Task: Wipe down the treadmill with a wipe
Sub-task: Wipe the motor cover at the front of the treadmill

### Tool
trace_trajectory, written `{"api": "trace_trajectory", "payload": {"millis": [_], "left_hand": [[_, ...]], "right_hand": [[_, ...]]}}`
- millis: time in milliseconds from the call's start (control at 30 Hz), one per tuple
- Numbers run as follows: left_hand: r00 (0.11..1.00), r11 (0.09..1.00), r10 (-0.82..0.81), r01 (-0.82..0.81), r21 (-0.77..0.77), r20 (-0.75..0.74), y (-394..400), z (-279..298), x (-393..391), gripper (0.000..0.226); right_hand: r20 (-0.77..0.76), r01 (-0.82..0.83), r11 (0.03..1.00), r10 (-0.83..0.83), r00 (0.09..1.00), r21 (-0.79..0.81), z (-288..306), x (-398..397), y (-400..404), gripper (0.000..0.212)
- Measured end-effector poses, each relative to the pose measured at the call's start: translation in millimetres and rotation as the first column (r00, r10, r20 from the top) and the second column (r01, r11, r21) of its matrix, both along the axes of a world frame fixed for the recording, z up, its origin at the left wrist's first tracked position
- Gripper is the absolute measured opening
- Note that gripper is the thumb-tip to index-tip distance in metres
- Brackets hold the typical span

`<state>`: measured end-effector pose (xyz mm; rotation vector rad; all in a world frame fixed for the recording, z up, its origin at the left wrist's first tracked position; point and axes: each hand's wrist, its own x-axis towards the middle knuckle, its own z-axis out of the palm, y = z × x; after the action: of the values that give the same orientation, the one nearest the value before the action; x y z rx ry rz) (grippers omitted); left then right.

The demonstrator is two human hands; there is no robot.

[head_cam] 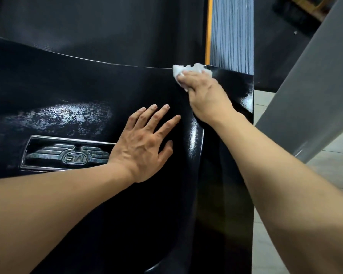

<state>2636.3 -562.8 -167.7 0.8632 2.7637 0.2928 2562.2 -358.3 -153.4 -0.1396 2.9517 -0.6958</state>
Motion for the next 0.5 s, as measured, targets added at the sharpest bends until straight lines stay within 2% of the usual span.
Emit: {"api": "trace_trajectory", "payload": {"millis": [133, 233, 300, 367, 433, 467, 500], "left_hand": [[1.0, 1.0, -0.003, 0.003, -0.004, -0.006, 0, -1, 0, 0.066], [1.0, 1.0, 0.014, -0.014, 0.021, 0.0, 1, 1, 0, 0.064], [1.0, 1.0, 0.018, -0.018, 0.021, 0.003, 2, 2, 1, 0.064], [1.0, 1.0, 0.017, -0.017, 0.021, 0.004, 1, 1, 1, 0.063], [1.0, 1.0, 0.013, -0.013, 0.023, 0.002, 0, 0, 2, 0.063], [1.0, 1.0, 0.015, -0.015, 0.023, -0.002, 0, 0, 2, 0.063], [1.0, 1.0, 0.016, -0.016, 0.022, -0.005, 0, -1, 2, 0.063]], "right_hand": [[0.064, -0.08, 0.997, 0.079, 0.995, 0.016, 20, 26, -5, 0.028], [-0.006, -0.047, 0.999, 0.047, 0.999, -0.027, 23, 56, 10, 0.029], [-0.056, 0.096, 0.979, -0.107, 0.993, -0.182, 18, 84, 21, 0.036], [0.022, 0.365, 0.888, -0.374, 0.927, -0.281, 4, 105, 29, 0.045], [0.066, 0.617, 0.745, -0.623, 0.78, -0.255, -13, 114, 39, 0.048], [0.057, 0.677, 0.706, -0.682, 0.729, -0.21, -22, 111, 46, 0.047], [0.051, 0.694, 0.7, -0.697, 0.715, -0.169, -27, 103, 50, 0.047]]}}
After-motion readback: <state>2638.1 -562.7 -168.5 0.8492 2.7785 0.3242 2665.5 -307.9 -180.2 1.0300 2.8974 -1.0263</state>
